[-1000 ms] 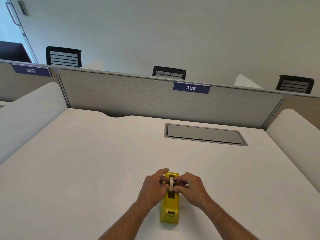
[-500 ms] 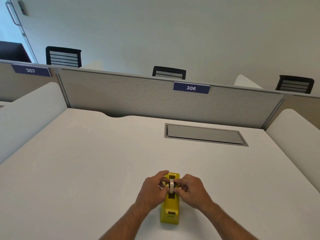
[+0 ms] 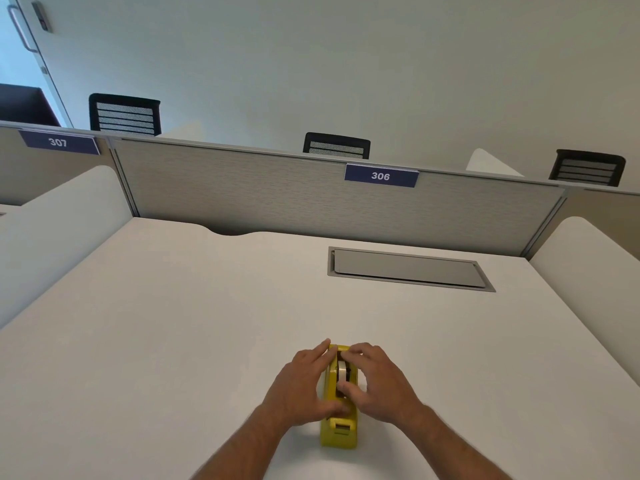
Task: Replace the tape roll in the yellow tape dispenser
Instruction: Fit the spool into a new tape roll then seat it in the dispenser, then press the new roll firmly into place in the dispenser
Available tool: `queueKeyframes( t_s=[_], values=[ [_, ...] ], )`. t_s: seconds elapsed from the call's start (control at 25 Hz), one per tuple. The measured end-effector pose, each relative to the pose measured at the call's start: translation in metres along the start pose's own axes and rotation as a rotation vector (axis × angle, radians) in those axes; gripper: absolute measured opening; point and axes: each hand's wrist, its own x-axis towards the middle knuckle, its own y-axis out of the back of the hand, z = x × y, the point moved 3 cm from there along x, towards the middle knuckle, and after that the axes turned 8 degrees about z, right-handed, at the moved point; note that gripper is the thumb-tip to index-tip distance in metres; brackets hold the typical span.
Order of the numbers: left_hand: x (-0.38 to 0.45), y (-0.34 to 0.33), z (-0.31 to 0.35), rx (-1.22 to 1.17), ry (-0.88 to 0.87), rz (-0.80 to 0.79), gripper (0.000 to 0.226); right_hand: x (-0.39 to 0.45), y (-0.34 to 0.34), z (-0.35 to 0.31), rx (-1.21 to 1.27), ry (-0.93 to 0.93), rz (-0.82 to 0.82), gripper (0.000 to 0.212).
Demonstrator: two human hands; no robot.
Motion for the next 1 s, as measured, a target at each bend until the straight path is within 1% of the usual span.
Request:
queueKeyframes(
  t_s=[0.24,0.36,0.44,0.52,0.6,0.68,0.8,1.0],
  values=[
    [0.002,-0.005,-0.006,0.009,0.028,-0.015,0.114,-0.002,0.0,0.003,0.002,0.024,0.013,0.055],
    [0.002,-0.009,-0.009,-0.079,0.06,-0.014,0.114,-0.005,0.0,0.003,0.009,0.056,0.034,0.052],
    [0.002,-0.009,-0.01,-0.182,0.096,-0.008,0.106,-0.007,0.0,0.002,0.035,0.062,0.057,0.046],
    [0.002,-0.009,-0.011,-0.271,0.125,0.023,0.089,-0.008,0.001,0.003,0.068,0.055,0.074,0.036],
    [0.003,-0.007,-0.011,-0.311,0.146,0.069,0.069,-0.006,0.001,0.004,0.091,0.036,0.075,0.031],
    [0.004,-0.005,-0.01,-0.317,0.158,0.092,0.06,-0.003,0.001,0.005,0.117,0.002,0.07,0.035],
    [0.007,-0.003,-0.008,-0.344,0.176,0.092,0.059,0.001,-0.001,0.007,0.103,0.009,0.02,0.047],
    [0.008,-0.002,-0.007,-0.403,0.206,0.077,0.058,0.006,-0.001,0.01,0.058,0.02,-0.046,0.049]
  ],
)
